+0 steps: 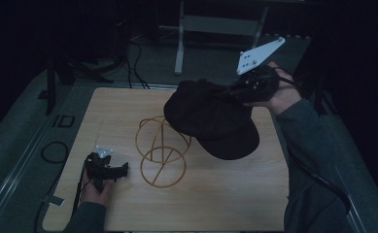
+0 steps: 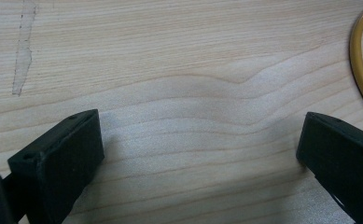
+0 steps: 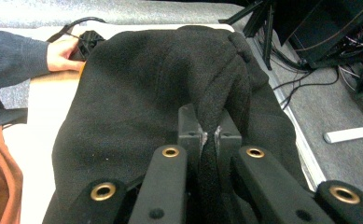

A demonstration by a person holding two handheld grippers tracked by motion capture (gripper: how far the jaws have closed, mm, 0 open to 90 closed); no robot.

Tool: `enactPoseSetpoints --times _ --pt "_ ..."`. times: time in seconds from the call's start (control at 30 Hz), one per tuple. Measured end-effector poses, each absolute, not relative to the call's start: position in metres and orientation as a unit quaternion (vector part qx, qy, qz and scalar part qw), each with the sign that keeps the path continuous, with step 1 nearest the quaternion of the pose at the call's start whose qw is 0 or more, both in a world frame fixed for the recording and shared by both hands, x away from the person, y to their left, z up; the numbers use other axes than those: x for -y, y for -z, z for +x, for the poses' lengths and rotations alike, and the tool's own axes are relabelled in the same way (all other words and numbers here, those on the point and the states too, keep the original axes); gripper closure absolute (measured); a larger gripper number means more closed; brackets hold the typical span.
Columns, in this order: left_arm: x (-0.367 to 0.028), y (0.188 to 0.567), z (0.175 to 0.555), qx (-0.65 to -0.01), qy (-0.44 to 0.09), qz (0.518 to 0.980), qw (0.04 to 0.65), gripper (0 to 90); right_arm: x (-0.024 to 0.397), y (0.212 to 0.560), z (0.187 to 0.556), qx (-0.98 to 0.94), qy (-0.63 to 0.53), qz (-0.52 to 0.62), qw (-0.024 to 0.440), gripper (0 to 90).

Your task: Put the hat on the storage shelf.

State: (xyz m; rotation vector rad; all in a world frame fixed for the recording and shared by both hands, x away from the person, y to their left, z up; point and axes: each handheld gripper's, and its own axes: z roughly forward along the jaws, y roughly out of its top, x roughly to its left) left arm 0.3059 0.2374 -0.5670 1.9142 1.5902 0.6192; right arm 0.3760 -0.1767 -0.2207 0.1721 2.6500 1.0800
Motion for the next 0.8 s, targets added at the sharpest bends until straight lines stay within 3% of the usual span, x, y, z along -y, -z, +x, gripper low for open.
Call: enactPoseSetpoints --times 0.8 --pt "-0.237 0.567 0.306 -0.595 -0.232 0.715 0.285 0.2 0.143 0.235 0.379 -0.909 -0.4 0.028 0.117 85.6"
